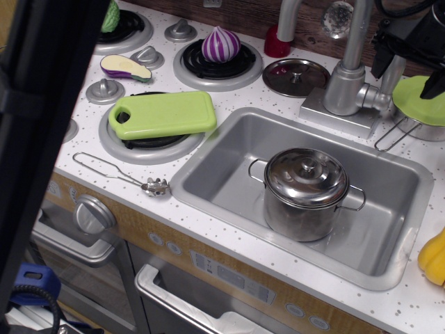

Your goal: Turn lever vertical to front

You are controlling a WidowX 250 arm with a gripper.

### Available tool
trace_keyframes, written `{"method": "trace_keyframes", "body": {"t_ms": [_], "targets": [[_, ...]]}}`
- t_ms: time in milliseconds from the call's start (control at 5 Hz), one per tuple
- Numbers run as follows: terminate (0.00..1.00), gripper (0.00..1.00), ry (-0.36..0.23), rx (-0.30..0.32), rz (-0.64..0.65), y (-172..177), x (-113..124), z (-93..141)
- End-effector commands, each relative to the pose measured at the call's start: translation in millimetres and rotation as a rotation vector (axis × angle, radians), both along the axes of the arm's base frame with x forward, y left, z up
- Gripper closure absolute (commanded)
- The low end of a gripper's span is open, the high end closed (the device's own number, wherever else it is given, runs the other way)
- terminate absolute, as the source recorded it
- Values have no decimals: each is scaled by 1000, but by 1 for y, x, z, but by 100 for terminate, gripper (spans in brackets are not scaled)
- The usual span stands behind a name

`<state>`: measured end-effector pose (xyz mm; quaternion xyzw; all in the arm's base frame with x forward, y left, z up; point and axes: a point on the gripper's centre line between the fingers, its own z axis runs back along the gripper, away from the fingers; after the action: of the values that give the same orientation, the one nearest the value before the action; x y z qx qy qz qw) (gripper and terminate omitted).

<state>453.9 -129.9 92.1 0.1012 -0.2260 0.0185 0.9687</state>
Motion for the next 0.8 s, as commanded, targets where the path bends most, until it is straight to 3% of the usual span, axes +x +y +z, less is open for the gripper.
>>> {"method": "trace_keyframes", "body": {"t_ms": [0, 600], "targets": [[0, 0, -85, -40, -28, 5, 19, 29], [0, 0, -79, -57, -66, 21, 43, 20]]}}
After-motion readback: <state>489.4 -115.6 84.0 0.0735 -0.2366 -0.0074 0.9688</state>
